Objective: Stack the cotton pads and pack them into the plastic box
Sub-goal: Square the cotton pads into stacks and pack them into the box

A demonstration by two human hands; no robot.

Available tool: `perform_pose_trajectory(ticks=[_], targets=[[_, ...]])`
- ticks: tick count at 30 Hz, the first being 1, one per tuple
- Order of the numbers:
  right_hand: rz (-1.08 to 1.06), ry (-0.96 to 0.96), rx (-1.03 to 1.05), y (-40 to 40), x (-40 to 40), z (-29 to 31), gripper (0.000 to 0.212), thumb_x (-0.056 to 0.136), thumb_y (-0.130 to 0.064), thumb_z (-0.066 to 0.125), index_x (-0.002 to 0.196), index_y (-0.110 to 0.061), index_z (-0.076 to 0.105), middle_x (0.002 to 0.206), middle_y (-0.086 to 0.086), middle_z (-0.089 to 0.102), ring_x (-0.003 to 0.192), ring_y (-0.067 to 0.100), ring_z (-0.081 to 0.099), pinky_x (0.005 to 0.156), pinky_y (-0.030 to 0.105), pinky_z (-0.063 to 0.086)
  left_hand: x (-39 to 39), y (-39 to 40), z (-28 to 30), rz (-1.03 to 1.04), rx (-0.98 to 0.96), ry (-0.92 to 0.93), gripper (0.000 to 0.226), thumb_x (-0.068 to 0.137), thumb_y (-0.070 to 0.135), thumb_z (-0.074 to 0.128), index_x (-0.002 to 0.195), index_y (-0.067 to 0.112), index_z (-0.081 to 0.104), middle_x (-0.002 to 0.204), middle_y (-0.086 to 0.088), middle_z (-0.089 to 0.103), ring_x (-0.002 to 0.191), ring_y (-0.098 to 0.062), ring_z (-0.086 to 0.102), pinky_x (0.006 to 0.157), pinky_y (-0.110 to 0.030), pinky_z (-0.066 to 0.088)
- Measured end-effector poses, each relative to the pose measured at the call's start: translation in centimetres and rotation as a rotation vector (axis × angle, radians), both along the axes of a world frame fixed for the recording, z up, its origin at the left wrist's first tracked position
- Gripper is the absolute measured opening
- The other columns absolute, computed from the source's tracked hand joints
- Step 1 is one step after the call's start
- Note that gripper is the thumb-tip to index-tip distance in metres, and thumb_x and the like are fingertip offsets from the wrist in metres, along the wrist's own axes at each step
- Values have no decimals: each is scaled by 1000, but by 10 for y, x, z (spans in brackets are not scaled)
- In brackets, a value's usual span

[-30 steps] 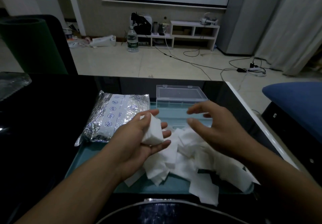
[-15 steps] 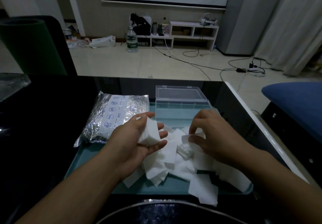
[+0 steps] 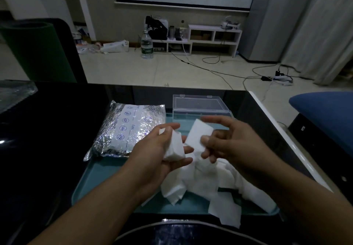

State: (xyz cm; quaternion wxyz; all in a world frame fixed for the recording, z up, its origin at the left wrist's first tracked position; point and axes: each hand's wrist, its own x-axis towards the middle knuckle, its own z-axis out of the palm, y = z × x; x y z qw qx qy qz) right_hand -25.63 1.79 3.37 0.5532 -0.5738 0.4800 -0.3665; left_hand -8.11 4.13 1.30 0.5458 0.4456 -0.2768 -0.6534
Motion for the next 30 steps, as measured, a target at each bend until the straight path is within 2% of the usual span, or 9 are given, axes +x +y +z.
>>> perform_pose_trajectory(ticks=[3,6,11,14,18,20,22,26,30], targets=[[60,122,-105,5,12,-3,34,86,-7,67,114,-26,61,72,9,70,58,16,64,53,23,50,-1,1,-1,-28,4,19,26,103,24,42,104,15,66,111,-18,68,86,-31,69,62,-38,57],[35,207,-231,6,20,-9,35,86,-8,69,113,-30,63,75,10,69,58,15,63,58,26,55,-2,4,-2,-79,-6,29,26,102,23,42,109,13,64,110,-19,70,84,-28,70,66,-43,59],[-59,450,-535,3,22,-24,40,81,-22,74,104,-50,57,83,-19,62,73,4,58,65,10,45,-5,7,-2,-141,5,107,29,102,23,43,121,12,62,114,-16,71,101,-31,71,80,-50,59],[-64,569,-655,3,22,-32,43,79,-33,73,108,-53,50,100,-25,50,90,-4,50,74,8,39,-4,6,-3,-128,19,98,28,102,23,44,116,13,66,110,-19,71,95,-27,73,80,-50,58],[-99,586,-634,-4,17,-30,47,81,-38,68,125,-38,53,115,-21,47,103,-5,46,87,15,40,0,2,-3,-93,16,43,25,101,24,45,109,16,68,110,-21,68,82,-26,72,70,-43,60],[-155,564,-580,-11,6,-23,35,87,-33,63,121,-32,57,105,-21,53,97,-5,51,84,16,45,2,0,-2,-59,23,27,25,103,25,43,107,15,66,105,-20,68,75,-27,73,65,-40,61],[-140,654,-512,-18,-8,-18,27,91,-30,60,118,-29,61,93,-21,55,91,-4,54,80,16,46,4,-1,-3,-17,38,33,25,104,25,42,106,14,64,101,-20,68,70,-26,72,61,-38,60],[38,863,-361,-19,-18,-26,34,89,-41,63,120,-29,61,96,-16,59,91,1,54,78,19,45,6,-3,-6,32,68,58,25,104,25,43,108,11,64,100,-23,69,67,-27,72,56,-34,57],[5,952,-392,-18,-7,-33,28,87,-38,68,113,-28,65,90,-14,59,85,6,54,76,25,46,5,-3,-6,51,66,44,25,104,25,43,109,11,63,103,-24,67,68,-27,72,55,-33,57]])
